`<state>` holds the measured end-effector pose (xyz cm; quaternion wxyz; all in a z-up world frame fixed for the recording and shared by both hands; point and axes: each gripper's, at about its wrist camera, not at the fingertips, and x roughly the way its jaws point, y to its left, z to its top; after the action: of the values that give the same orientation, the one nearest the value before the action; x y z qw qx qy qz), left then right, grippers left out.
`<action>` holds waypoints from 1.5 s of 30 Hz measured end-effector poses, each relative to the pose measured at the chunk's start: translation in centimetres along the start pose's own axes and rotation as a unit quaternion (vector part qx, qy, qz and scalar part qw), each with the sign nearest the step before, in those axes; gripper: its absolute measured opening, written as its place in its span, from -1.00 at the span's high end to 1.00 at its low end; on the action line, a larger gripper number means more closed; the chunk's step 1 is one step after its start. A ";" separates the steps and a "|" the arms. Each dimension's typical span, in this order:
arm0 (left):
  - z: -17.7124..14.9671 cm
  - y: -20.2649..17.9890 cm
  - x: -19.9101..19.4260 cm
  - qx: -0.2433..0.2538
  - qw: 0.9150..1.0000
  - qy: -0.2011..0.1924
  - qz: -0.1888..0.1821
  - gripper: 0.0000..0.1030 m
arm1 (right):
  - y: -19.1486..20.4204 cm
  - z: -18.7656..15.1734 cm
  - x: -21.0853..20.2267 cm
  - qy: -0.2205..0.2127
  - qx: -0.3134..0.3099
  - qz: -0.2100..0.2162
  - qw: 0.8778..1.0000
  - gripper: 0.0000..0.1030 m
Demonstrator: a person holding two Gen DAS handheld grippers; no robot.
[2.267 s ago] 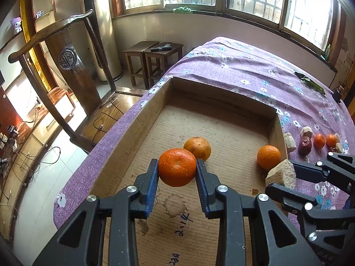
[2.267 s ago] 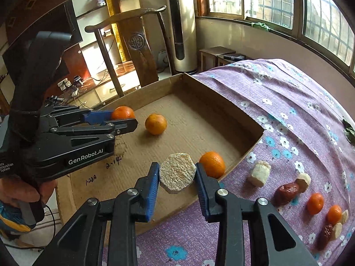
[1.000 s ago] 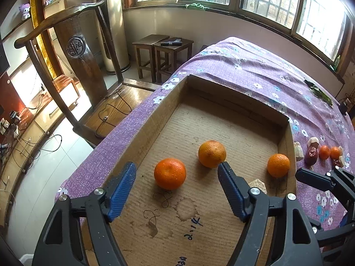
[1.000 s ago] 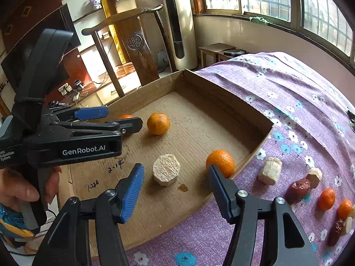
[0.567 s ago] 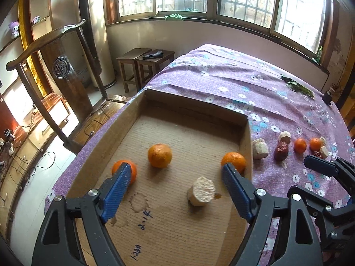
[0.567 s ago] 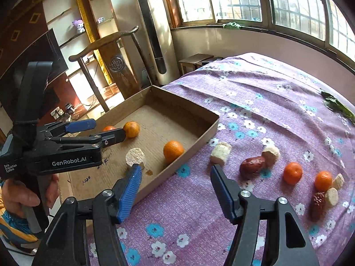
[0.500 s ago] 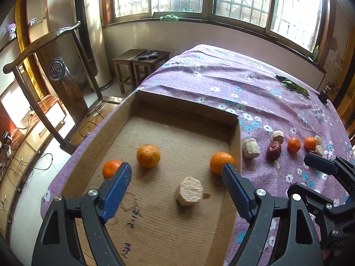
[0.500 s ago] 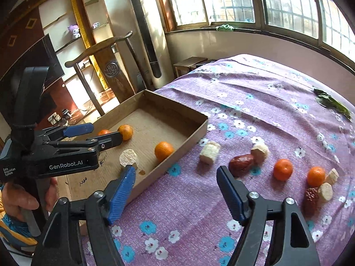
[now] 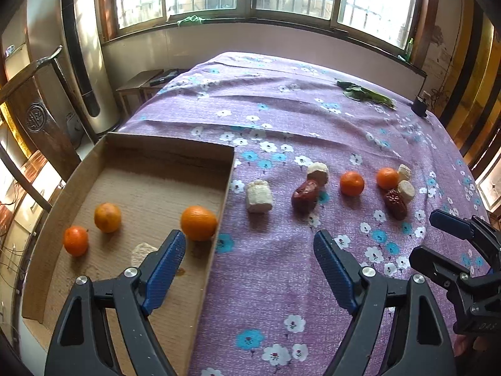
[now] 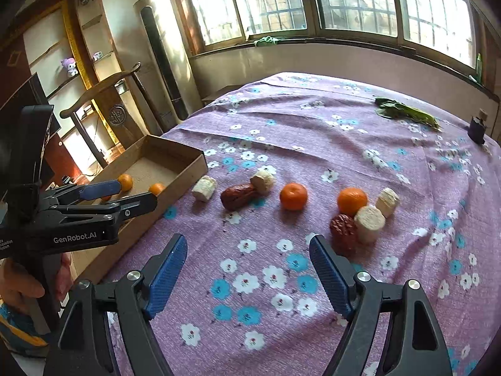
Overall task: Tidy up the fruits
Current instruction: 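Grasp a white cylindrical piece with the left tool while the right tool reaches a brown date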
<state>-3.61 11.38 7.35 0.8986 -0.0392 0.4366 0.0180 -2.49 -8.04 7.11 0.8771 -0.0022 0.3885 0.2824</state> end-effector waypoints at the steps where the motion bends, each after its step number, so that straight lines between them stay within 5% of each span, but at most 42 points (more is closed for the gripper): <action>1: 0.0 -0.4 0.4 0.001 1.000 0.005 -0.005 -0.62 | -0.6 -0.3 -0.1 0.001 0.006 -0.001 1.000 -0.64; 11: 0.0 -2.3 5.0 0.023 0.998 0.050 0.001 -0.61 | -3.2 -1.8 0.1 0.016 0.029 0.005 0.999 -0.64; 21: 0.9 -0.3 6.0 0.058 0.997 0.038 0.044 -0.62 | -3.2 -1.2 1.8 0.037 0.017 0.011 0.999 -0.64; 35: 2.8 -1.0 7.7 0.070 0.995 0.045 0.052 -0.61 | -3.3 -1.1 2.8 0.047 0.014 0.015 0.999 -0.64; 40: 2.9 -1.1 8.9 0.060 0.996 0.063 0.034 -0.37 | -3.4 -1.1 2.8 0.047 0.016 0.017 0.999 -0.64; 45: 2.8 -0.4 9.7 0.037 0.996 0.074 0.014 0.31 | -3.3 -1.1 3.0 0.049 0.014 0.017 0.999 -0.64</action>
<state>4.58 11.22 1.48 0.8644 -0.0008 0.5027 0.0111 -0.04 -9.57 3.59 0.8518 0.0028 0.4352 0.2915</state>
